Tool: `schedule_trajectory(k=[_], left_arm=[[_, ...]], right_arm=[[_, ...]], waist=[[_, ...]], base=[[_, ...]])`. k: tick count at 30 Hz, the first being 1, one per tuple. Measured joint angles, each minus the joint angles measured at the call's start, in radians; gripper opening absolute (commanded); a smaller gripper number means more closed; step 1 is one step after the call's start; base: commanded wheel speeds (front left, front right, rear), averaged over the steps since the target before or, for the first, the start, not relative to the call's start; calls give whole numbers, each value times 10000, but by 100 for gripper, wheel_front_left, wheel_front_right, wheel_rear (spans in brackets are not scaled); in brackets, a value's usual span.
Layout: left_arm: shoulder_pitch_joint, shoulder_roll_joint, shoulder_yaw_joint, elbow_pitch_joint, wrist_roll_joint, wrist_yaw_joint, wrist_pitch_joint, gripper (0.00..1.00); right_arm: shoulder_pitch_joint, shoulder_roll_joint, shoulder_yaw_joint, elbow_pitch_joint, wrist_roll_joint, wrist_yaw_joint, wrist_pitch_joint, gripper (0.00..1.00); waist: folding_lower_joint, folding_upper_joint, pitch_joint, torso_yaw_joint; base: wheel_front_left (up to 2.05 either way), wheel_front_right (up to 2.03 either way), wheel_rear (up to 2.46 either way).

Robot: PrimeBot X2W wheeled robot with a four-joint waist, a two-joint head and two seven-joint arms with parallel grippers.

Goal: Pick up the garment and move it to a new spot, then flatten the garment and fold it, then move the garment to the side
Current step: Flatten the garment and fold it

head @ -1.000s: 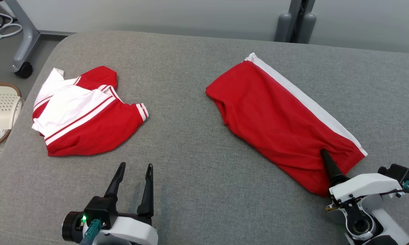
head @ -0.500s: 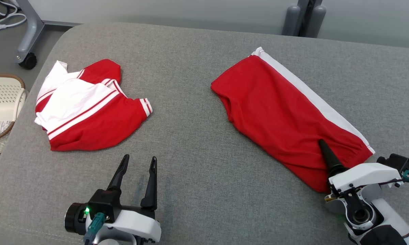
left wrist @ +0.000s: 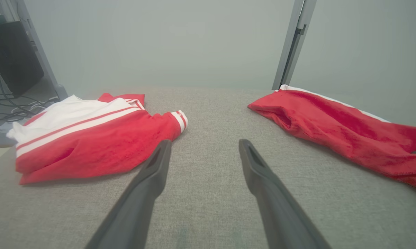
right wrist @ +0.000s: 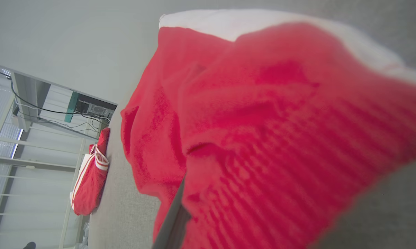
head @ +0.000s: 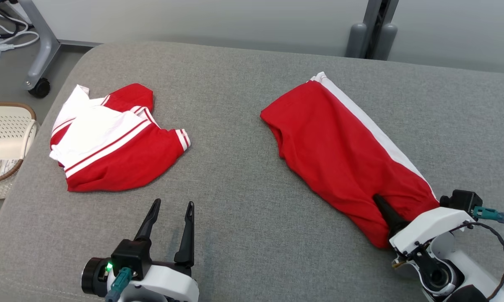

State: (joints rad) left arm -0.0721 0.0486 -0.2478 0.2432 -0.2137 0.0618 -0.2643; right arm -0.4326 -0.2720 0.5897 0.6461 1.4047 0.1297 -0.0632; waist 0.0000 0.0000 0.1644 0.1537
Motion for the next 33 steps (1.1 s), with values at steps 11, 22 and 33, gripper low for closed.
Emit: schedule_trajectory(k=[11,22,33], left_arm=[[202,2,-203,79,-105,0,0,100],[73,2,-424,115,-226,-23,0,100],[-179,8,-644,157,-360,13,0,100]], right_arm=[[-416,-2086,1697,-140,-859,10,1390,0],[-1740,-3969,3068,-267,-1588,10,2188,0],[-3158,-5705,5112,10,-2968,12,2566,0]], waist=[[0,0,-321,11],[0,0,-15,257],[0,0,434,720]], base=[[0,0,0],[0,0,0],[0,0,0]])
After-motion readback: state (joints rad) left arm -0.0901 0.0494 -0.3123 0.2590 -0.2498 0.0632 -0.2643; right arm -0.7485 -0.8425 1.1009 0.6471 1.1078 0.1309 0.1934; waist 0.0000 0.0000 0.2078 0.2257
